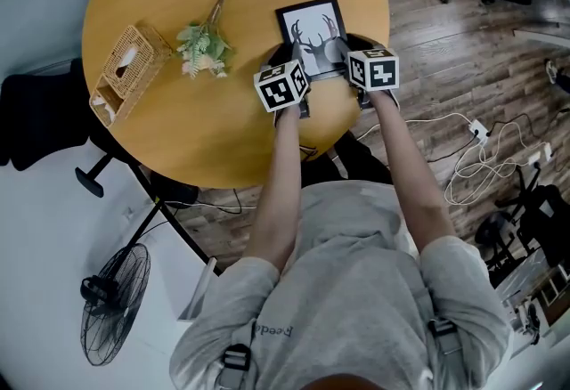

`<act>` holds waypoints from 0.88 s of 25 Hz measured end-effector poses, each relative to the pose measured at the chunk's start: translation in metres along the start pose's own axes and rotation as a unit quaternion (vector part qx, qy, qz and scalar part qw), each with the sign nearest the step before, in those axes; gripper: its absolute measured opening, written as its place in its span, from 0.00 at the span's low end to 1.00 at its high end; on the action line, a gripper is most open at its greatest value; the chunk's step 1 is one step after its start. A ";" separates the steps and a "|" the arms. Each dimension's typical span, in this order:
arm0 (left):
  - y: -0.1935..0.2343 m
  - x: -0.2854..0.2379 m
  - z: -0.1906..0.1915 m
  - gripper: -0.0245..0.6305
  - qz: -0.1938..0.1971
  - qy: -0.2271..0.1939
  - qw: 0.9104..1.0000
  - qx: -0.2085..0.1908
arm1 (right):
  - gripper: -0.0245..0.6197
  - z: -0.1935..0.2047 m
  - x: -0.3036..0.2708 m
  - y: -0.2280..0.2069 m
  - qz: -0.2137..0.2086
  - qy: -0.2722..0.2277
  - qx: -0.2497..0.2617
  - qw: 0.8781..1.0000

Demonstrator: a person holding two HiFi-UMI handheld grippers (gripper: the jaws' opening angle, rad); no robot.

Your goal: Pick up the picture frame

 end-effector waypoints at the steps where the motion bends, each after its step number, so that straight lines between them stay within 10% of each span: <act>1: 0.002 0.000 0.000 0.21 0.007 0.005 1.000 0.004 | 0.19 0.000 0.000 -0.001 -0.008 0.001 -0.007 1.000; 12: 0.007 -0.002 -0.001 0.19 0.059 0.040 0.997 0.011 | 0.17 -0.001 0.001 -0.008 -0.072 0.016 -0.048 0.996; 22: 0.004 0.001 -0.001 0.18 0.008 0.011 1.000 -0.006 | 0.15 -0.001 0.006 0.003 0.028 0.005 -0.021 0.999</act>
Point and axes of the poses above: the fingertips, and each gripper's own axes: x backward along the fingers, y to its left, z out of its underside, the point moved 2 cm from there along x, backward along the fingers, and after that the axes turned 7 degrees about -z, right-handed, at the moved point
